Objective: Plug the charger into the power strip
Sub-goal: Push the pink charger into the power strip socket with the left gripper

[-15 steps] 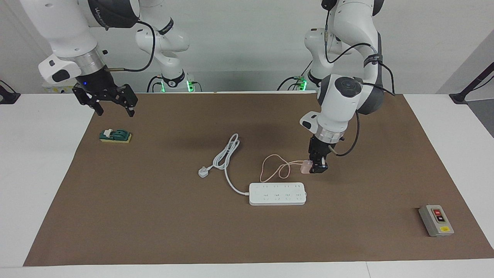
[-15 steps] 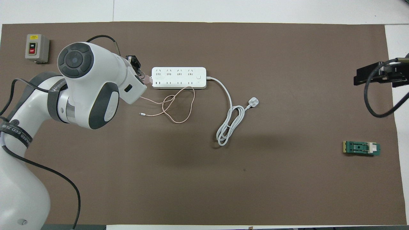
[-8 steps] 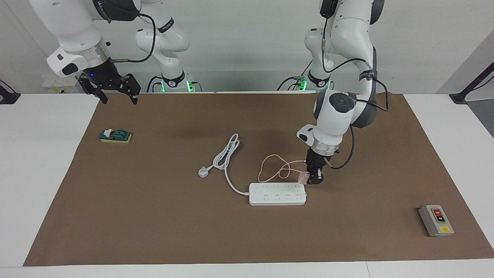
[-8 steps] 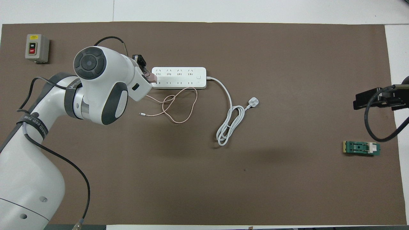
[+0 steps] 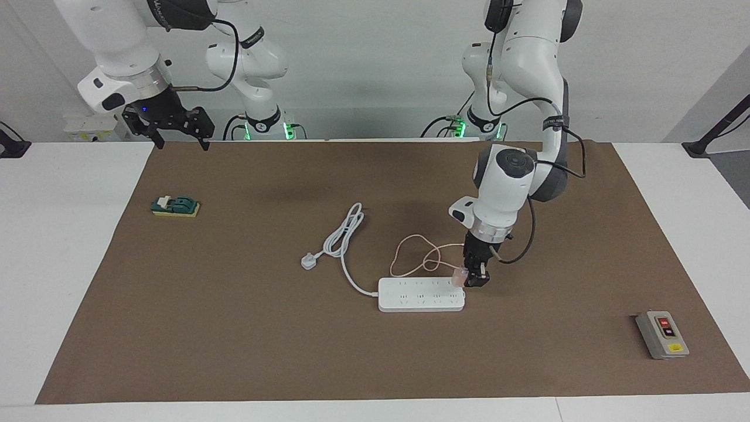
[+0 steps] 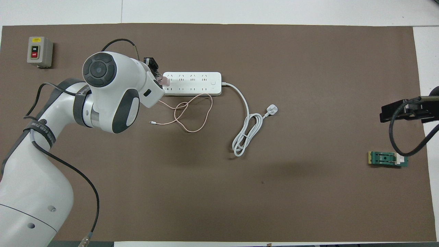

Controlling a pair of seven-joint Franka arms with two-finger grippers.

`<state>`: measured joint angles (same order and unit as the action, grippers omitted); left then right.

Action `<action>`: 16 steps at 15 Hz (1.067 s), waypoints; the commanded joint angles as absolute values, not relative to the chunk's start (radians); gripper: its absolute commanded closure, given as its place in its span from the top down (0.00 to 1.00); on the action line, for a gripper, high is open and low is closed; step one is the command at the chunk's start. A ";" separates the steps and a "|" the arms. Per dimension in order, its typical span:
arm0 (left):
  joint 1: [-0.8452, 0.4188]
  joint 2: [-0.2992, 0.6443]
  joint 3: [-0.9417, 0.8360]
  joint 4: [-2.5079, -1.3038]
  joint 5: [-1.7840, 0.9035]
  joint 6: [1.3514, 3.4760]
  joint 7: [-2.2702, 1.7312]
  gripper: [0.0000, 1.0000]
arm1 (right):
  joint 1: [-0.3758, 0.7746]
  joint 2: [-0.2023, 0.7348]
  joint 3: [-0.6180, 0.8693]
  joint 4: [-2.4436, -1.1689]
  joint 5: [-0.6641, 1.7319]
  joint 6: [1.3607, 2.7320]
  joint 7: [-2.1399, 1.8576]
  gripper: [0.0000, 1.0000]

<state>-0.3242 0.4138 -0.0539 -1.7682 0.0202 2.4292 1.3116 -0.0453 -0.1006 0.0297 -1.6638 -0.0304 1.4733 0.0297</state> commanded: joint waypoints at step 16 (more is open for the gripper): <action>-0.354 0.410 -0.048 -1.822 0.052 2.465 1.264 0.00 | -0.054 -0.118 0.038 -1.687 -0.021 1.476 0.031 1.00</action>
<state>-0.3351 0.4222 -0.0566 -1.7842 0.0338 2.4407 1.2992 -0.0450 -0.1094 0.0306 -1.6727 -0.0287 1.4724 0.0297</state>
